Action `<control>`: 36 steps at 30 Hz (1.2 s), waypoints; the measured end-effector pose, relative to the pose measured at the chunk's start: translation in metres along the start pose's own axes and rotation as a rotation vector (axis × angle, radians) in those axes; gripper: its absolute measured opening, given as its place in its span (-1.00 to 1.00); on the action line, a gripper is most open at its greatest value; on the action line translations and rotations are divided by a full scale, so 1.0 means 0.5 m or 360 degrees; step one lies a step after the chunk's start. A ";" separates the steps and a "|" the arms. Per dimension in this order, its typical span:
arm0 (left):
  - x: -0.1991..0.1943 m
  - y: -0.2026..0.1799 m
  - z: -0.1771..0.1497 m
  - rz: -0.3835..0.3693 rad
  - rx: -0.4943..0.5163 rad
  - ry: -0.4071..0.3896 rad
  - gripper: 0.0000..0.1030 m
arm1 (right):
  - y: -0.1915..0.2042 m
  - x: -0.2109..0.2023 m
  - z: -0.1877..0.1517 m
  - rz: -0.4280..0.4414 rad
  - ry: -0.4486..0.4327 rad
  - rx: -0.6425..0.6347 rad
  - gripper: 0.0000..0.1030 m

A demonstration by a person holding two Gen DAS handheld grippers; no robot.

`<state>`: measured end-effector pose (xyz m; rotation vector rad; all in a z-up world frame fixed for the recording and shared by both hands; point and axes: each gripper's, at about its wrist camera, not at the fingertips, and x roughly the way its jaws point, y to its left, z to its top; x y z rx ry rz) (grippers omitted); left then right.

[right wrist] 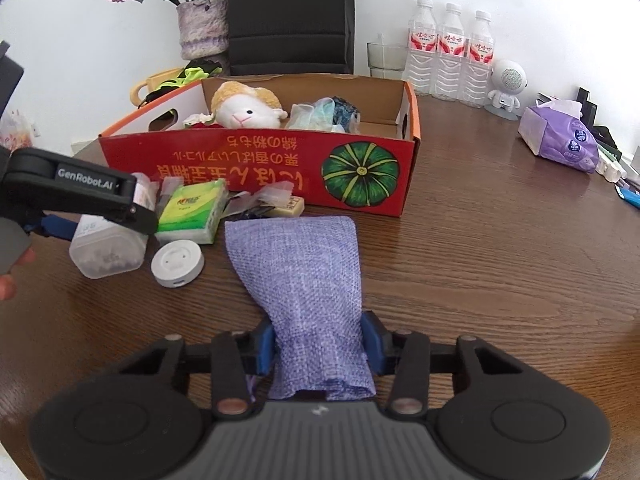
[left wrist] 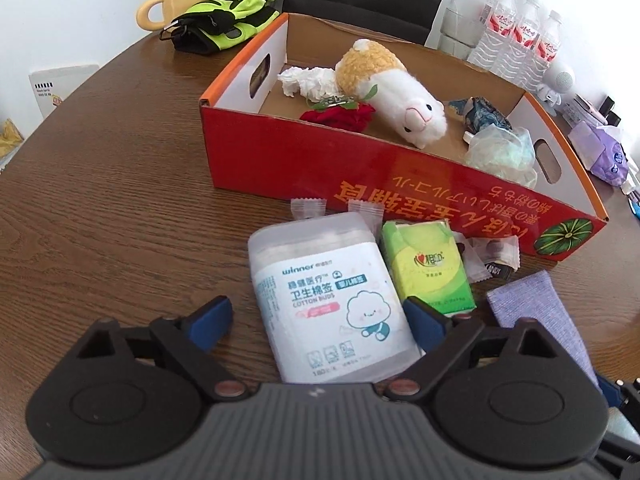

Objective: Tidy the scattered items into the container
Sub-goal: 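Grasp the purple pouch with right gripper while left gripper grasps the white cotton-swab box, then carry the pouch with right gripper into the box while left gripper places the swab box inside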

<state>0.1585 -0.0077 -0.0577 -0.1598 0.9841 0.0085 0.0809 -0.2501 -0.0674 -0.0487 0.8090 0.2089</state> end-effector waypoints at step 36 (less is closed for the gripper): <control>-0.145 -0.003 0.208 -0.0249 0.0144 -0.0548 0.28 | 0.003 -0.046 0.253 0.0008 -0.0370 -0.0120 -0.42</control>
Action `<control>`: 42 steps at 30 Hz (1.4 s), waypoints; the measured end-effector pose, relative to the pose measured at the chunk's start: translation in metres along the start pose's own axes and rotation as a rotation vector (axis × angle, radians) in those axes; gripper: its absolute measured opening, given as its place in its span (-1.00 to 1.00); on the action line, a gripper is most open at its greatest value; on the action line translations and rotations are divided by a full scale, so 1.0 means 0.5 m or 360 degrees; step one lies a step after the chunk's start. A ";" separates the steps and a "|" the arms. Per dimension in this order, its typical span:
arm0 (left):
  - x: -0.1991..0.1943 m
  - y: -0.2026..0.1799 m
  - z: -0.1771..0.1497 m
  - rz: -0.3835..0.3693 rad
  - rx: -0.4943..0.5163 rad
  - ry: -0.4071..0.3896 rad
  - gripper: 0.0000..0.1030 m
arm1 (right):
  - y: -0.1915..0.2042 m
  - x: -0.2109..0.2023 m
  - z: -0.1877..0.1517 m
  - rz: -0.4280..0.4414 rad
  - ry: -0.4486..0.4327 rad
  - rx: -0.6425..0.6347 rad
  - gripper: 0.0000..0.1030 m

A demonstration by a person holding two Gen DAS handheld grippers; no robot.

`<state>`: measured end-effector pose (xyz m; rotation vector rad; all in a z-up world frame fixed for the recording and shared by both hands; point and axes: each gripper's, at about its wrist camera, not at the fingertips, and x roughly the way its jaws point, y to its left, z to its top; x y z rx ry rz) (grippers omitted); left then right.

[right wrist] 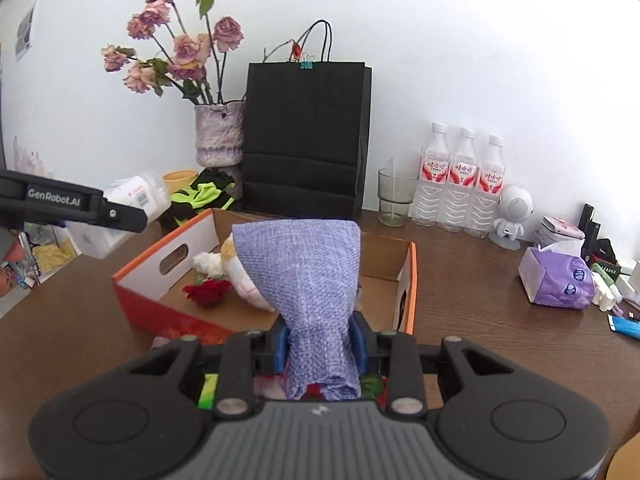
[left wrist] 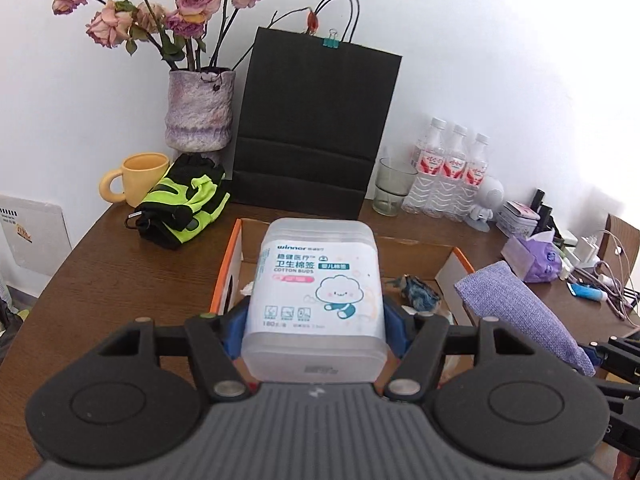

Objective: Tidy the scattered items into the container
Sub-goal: 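Carry the pouch with right gripper into the box while left gripper places the swab box inside, then open both grippers and withdraw them from the box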

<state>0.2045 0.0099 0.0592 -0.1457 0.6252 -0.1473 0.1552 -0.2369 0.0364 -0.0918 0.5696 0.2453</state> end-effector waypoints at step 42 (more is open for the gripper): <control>-0.074 -0.025 -0.062 0.0230 0.0196 -0.0059 1.00 | 0.062 -0.004 0.009 -0.0026 0.0057 -0.0073 1.00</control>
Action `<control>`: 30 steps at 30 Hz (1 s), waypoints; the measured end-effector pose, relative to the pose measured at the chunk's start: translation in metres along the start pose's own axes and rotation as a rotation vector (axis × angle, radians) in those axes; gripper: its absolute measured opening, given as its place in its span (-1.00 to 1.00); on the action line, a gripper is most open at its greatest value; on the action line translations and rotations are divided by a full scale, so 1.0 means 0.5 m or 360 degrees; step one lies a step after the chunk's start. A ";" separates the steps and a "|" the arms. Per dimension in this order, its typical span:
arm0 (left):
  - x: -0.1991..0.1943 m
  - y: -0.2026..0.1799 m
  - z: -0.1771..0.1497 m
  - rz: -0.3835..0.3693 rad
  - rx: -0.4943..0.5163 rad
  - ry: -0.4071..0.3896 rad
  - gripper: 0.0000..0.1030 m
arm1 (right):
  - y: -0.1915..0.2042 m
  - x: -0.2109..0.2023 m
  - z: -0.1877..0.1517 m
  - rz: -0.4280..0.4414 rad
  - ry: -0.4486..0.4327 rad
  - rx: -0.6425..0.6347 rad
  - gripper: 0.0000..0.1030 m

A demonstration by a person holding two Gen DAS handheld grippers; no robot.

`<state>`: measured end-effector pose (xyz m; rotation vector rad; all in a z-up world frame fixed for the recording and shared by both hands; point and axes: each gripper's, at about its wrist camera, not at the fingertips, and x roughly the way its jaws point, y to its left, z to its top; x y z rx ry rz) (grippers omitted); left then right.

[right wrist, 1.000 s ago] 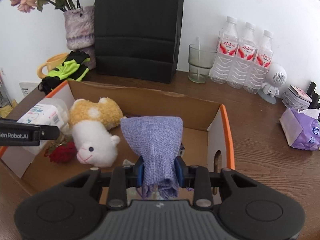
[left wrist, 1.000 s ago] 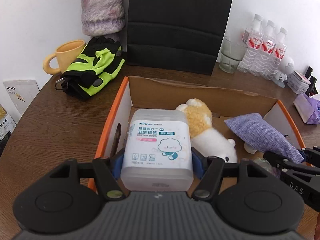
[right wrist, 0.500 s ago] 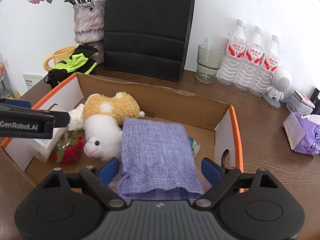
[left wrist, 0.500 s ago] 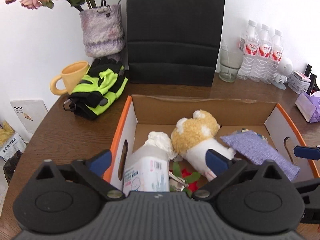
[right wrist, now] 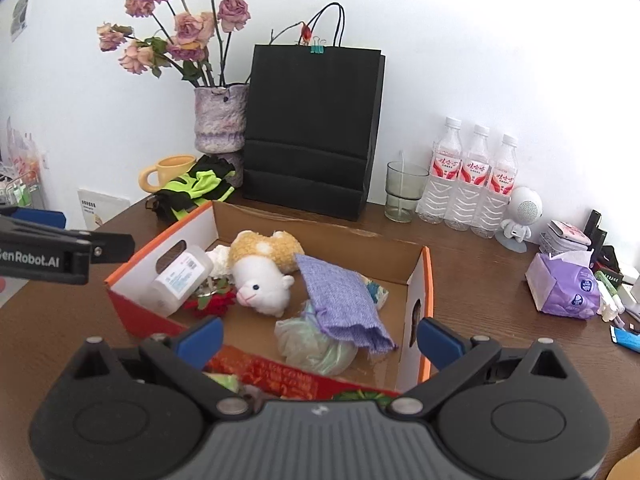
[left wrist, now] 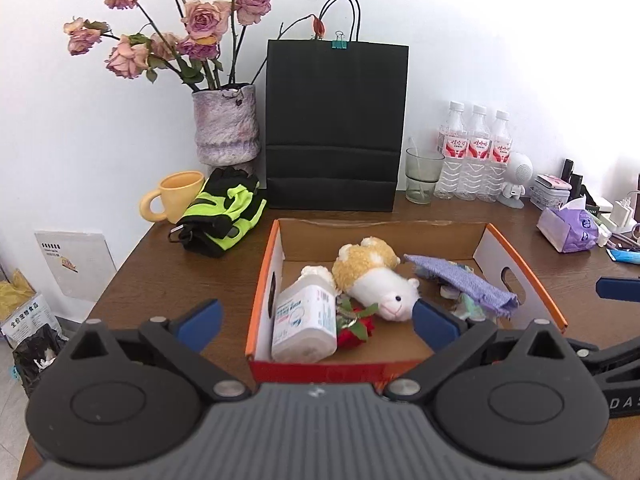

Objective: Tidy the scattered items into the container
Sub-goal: 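Open both grippers and withdraw them from the box, then grasp the white round container with right gripper while left gripper moves to the wrapped candies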

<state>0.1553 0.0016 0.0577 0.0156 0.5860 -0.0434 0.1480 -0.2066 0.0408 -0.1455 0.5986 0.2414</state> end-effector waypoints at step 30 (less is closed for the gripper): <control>-0.074 0.097 -0.284 0.0066 -0.0214 0.0225 1.00 | 0.137 -0.001 -0.238 0.0139 0.0092 0.0072 0.74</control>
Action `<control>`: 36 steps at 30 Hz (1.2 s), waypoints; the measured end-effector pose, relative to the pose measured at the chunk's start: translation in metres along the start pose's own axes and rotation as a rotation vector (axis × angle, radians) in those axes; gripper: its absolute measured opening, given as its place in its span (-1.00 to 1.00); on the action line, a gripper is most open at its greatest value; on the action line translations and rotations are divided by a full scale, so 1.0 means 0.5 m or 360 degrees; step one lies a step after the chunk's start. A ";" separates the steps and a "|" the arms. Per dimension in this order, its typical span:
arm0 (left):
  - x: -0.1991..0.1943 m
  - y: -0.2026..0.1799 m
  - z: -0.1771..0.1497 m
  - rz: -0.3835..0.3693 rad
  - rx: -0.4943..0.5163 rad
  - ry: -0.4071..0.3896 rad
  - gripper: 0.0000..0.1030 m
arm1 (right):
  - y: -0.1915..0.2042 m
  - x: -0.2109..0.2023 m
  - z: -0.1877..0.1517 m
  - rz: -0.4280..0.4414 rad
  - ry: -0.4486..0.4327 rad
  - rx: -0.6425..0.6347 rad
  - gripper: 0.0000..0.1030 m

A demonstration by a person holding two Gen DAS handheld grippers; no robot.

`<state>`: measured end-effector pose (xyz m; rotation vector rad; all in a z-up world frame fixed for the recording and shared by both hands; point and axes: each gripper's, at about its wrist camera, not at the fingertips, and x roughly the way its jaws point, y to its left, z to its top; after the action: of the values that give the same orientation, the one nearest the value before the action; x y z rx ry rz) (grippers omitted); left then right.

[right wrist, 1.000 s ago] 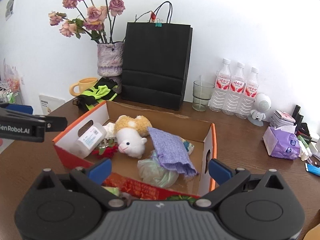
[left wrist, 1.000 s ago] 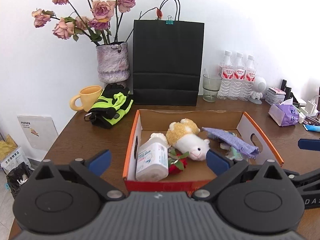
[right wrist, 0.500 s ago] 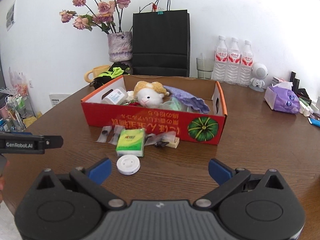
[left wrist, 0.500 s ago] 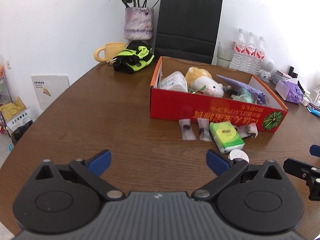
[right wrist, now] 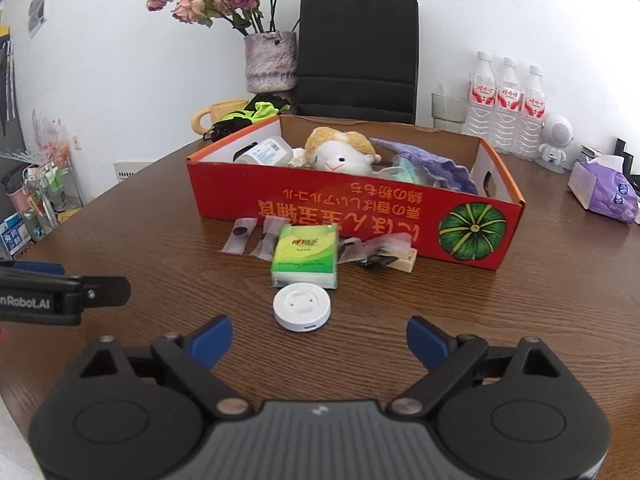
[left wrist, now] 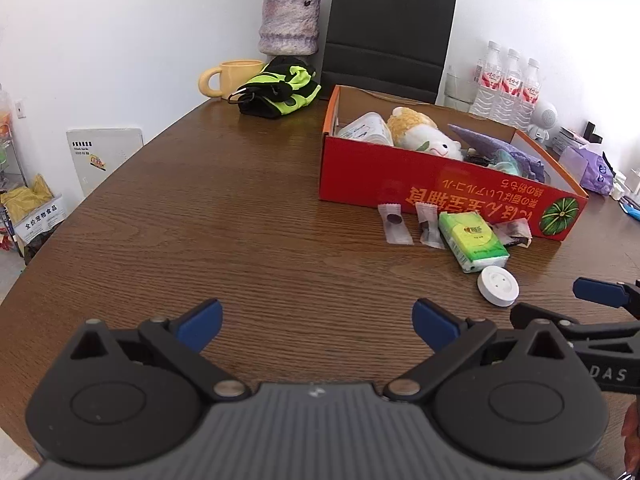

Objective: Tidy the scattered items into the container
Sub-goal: 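Grasp the white round container with right gripper while left gripper moves to the wrapped candies, then close left gripper on a clear-wrapped candy while right gripper lifts the white container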

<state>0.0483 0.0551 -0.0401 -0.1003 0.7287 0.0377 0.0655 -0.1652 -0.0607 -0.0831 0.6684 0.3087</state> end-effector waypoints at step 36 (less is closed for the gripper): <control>0.225 -0.155 0.125 0.0087 0.0219 0.0084 -0.65 | -0.123 0.064 0.020 -0.0152 0.0034 0.0104 -0.27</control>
<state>0.1787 -0.0156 -0.0628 0.0500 0.7845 0.0371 0.1141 -0.2139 -0.0739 -0.0559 0.6929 0.1946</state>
